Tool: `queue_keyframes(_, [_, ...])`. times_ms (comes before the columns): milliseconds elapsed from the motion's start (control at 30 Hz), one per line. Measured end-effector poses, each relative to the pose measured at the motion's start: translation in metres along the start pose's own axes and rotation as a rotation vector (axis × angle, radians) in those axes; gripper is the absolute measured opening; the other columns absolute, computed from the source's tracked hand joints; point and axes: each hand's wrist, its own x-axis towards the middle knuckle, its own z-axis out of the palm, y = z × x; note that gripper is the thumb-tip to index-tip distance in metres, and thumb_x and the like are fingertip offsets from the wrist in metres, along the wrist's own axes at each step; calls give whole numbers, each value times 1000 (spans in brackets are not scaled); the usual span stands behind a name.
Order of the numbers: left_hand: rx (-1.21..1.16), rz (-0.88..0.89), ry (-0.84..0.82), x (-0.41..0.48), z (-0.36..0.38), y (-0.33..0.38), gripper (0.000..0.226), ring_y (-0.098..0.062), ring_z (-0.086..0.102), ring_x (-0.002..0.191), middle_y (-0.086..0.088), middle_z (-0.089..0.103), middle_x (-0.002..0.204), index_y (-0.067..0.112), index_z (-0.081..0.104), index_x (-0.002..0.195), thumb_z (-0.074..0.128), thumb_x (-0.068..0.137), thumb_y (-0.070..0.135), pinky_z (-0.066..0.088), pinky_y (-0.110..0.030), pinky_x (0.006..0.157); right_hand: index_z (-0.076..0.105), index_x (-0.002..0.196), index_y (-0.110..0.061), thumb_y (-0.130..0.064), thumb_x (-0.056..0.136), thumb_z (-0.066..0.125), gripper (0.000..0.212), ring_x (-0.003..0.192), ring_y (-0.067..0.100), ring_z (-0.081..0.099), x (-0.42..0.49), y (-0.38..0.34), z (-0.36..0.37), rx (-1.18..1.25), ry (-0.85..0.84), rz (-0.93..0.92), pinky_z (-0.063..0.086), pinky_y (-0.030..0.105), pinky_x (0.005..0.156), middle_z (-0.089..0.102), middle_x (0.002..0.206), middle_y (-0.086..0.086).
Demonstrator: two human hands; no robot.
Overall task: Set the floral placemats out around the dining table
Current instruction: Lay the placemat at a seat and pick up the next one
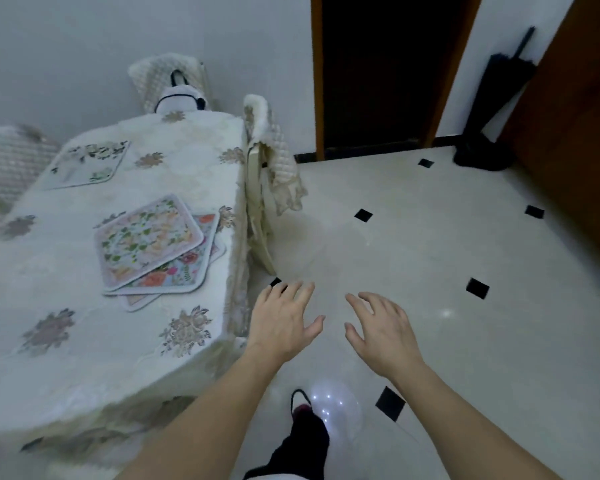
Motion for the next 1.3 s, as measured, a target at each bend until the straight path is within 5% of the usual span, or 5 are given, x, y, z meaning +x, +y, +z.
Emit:
queue_keyframes(700, [11, -617, 24, 179, 34, -260, 63, -27, 62, 112, -1, 68, 123, 22, 61, 130, 45, 84, 61, 50, -45, 95, 47, 136, -28, -45, 89, 48, 50, 118, 24, 52, 398, -103, 92, -11, -202, -479, 41, 42, 100, 57, 131, 1])
queue_keyframes(1033, [12, -1001, 23, 156, 31, -326, 65, -24, 60, 118, 0, 66, 129, 22, 59, 134, 44, 86, 63, 49, -44, 98, 58, 130, -21, -41, 84, 58, 50, 111, 29, 59, 484, -187, 132, 94, -286, -758, 48, 46, 90, 63, 122, 7])
queue_keyframes(1300, [2, -1257, 33, 119, 23, -353, 68, -26, 65, 108, -5, 69, 121, 16, 62, 130, 41, 85, 62, 54, -41, 87, 54, 132, -21, -45, 89, 45, 50, 111, 27, 58, 510, -237, 166, 97, -335, -944, 49, 43, 88, 62, 123, 7])
